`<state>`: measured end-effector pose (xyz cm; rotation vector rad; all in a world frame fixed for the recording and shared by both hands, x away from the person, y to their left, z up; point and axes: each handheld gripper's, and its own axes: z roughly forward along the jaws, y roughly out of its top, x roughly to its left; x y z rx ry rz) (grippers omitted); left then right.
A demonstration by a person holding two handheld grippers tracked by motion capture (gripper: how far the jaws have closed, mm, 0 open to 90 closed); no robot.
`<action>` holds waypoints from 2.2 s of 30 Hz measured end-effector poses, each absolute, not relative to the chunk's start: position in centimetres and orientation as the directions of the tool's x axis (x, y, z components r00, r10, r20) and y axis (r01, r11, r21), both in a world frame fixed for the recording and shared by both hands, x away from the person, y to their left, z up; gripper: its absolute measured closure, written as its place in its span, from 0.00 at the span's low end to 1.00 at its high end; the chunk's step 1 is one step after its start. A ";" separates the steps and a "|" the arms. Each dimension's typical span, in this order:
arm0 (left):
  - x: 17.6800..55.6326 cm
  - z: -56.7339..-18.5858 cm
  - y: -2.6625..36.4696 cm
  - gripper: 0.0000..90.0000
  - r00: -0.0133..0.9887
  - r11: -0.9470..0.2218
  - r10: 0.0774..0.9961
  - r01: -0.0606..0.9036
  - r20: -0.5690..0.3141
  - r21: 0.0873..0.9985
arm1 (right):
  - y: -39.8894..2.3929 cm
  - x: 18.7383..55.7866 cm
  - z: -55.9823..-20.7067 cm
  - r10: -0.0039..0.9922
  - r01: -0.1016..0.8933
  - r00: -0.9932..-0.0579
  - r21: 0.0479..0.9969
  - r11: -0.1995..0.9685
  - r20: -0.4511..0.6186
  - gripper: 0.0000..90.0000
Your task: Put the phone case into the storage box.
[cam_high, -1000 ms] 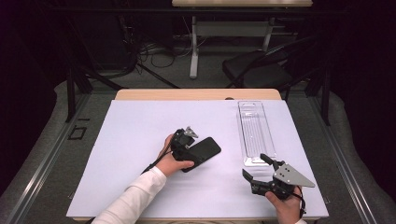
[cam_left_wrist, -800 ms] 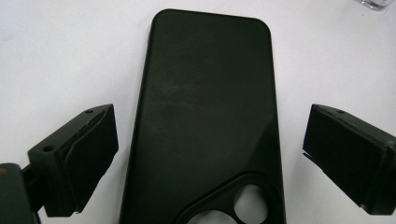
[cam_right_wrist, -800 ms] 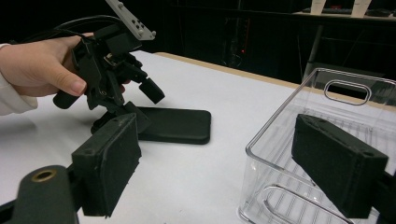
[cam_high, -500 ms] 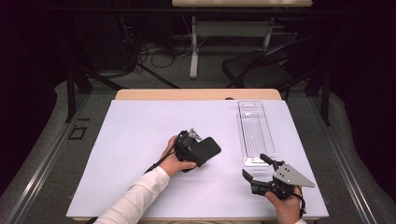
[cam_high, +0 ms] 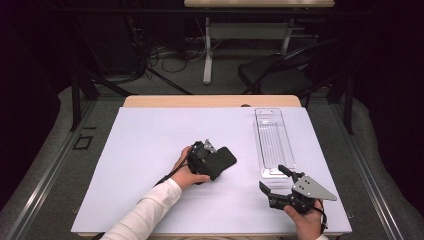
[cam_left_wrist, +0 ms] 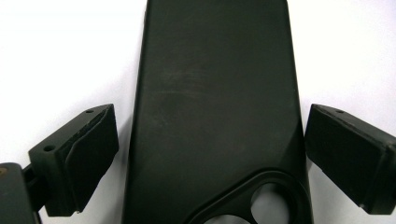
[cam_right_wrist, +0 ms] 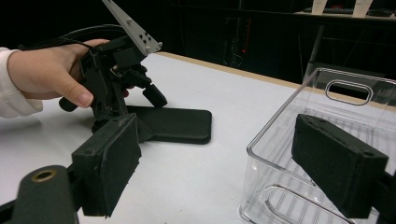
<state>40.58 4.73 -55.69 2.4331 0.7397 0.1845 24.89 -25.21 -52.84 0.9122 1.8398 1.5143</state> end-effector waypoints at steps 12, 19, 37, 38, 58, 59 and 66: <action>40.4 -55.5 4.7 0.10 0.843 -0.686 0.538 0.457 -0.029 0.567 | -25.2 24.9 -52.8 0.802 0.143 -0.597 0.982 0.120 -0.011 0.16; 40.3 -55.4 4.7 0.14 0.843 -0.684 0.537 0.456 -0.031 0.570 | -25.2 24.9 -52.8 0.802 0.144 -0.597 0.982 0.118 -0.009 0.16; 40.3 -55.4 4.7 0.15 0.839 -0.681 0.543 0.462 -0.031 0.568 | -25.2 24.9 -52.8 0.802 0.142 -0.597 0.983 0.120 -0.012 0.16; 40.3 -55.4 4.7 0.15 0.838 -0.679 0.545 0.464 -0.033 0.569 | -25.2 24.9 -52.8 0.802 0.143 -0.598 0.982 0.121 -0.012 0.16; 40.3 -54.5 5.2 0.16 0.821 -0.658 0.568 0.496 -0.059 0.566 | -25.2 24.9 -52.9 0.800 0.142 -0.599 0.983 0.120 -0.011 0.16; 40.3 -54.3 5.3 0.16 0.821 -0.659 0.568 0.498 -0.061 0.564 | -25.2 24.9 -52.9 0.801 0.142 -0.599 0.983 0.120 -0.011 0.16; 40.2 -53.7 5.8 0.16 0.807 -0.643 0.585 0.523 -0.082 0.559 | -25.2 24.9 -52.9 0.800 0.143 -0.599 0.982 0.120 -0.011 0.16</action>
